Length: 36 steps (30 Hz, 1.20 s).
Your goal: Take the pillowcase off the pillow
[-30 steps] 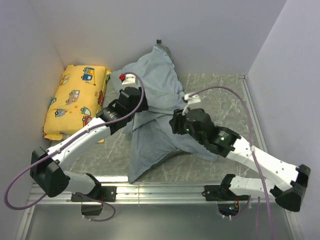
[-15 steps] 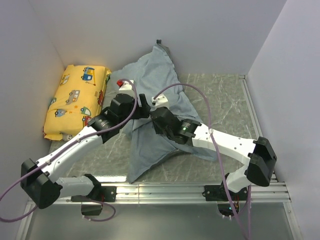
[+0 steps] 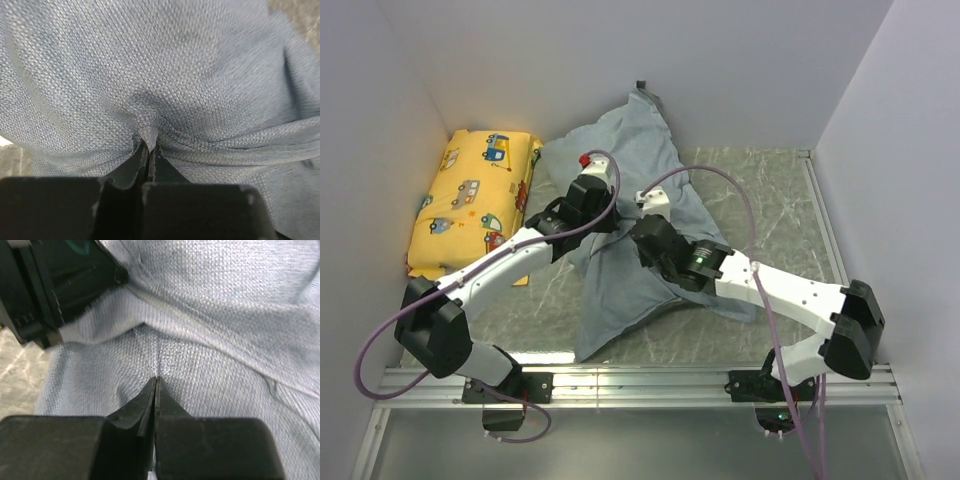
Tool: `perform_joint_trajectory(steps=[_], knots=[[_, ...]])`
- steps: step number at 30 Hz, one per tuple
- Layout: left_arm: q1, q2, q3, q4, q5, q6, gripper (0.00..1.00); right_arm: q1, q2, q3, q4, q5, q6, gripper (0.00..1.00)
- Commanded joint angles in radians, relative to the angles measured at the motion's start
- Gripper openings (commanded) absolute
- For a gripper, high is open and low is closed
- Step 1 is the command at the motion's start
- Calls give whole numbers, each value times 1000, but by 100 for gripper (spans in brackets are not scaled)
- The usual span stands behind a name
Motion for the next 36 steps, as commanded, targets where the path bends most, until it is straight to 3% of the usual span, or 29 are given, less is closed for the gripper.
perform_joint_trajectory(steps=[1, 9, 13, 18, 24, 27, 28, 30, 31, 34, 36], knots=[[24, 10, 100, 18, -101, -27, 0, 8, -110, -38, -39, 12, 45, 0], [65, 105, 318, -97, -217, -30, 0, 16, -419, -277, -89, -36, 148, 0], [97, 133, 358, -97, -246, -9, 0, 17, -565, -400, -134, -57, 217, 0], [212, 235, 407, -98, -185, -32, 0, 19, -688, -523, -148, -100, 312, 0], [182, 259, 304, -8, -76, -53, 1, 17, -722, -506, -171, -66, 314, 1], [137, 240, 250, 15, -76, -64, 0, 19, -652, -402, -177, -74, 255, 24], [130, 236, 240, 18, -80, -68, 1, 19, -616, -344, -178, -71, 228, 39], [113, 223, 219, 29, -82, -73, 1, 22, -587, -287, -174, -56, 205, 53], [108, 222, 214, 28, -82, -73, 1, 22, -557, -232, -174, -24, 188, 64], [96, 217, 203, 29, -91, -73, 0, 21, -468, -132, -149, 24, 142, 84], [94, 223, 200, 31, -89, -81, 0, 19, -391, -74, -142, 42, 119, 90]])
